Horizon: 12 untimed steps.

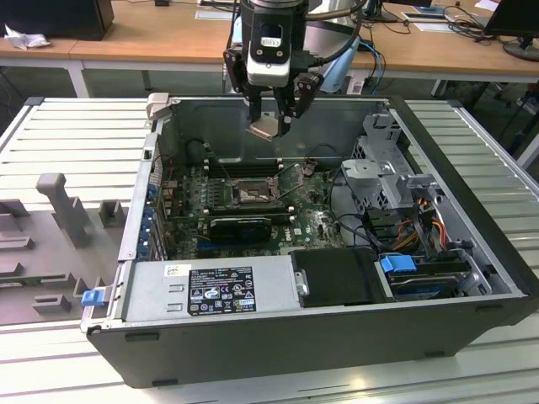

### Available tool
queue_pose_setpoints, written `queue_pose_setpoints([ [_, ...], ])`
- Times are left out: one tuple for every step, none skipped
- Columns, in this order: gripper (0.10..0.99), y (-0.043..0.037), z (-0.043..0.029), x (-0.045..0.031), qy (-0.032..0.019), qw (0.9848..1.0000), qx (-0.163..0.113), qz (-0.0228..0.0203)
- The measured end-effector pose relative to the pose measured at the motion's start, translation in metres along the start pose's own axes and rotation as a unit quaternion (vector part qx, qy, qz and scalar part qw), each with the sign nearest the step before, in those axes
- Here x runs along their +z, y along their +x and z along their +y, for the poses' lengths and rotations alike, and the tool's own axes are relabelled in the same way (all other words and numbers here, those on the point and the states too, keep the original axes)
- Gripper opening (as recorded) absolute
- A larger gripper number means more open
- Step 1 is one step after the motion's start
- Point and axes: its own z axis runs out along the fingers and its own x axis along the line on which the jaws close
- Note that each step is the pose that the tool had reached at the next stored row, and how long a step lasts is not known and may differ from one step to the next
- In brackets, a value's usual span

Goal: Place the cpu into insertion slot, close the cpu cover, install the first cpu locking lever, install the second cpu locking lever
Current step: 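Place the cpu into insertion slot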

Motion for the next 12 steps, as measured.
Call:
queue_pose_setpoints([
  [0.529,0.0,0.0,0.0,-0.0001,1.0,0.005,-0.0004],
  [0.529,0.0,0.0,0.0001,-0.0002,0.9999,0.011,-0.001],
  [0.529,0.0,0.0,0.0001,-0.0003,0.9999,0.016,-0.0015],
  [0.529,0.0,0.0,0.0001,-0.0005,0.9997,0.023,-0.0021],
  [0.529,0.0,0.0,0.0001,-0.0006,0.9995,0.031,-0.0028],
  [0.529,0.0,0.0,0.0002,-0.0008,0.9993,0.038,-0.0034],
  [0.529,0.0,0.0,0.0002,-0.001,0.9987,0.051,-0.0045],
  [0.529,0.0,0.0,0.0002,-0.0011,0.9983,0.059,-0.0053],
  [0.529,0.0,0.0,0.0003,-0.0012,0.9979,0.064,-0.0057],
  [0.529,0.0,0.0,0.0003,-0.0013,0.9976,0.069,-0.0061],
  [0.529,0.0,0.0,0.0003,-0.0015,0.9971,0.076,-0.0068],
  [0.529,0.0,0.0,0.0004,-0.0016,0.9965,0.083,-0.0074],
])
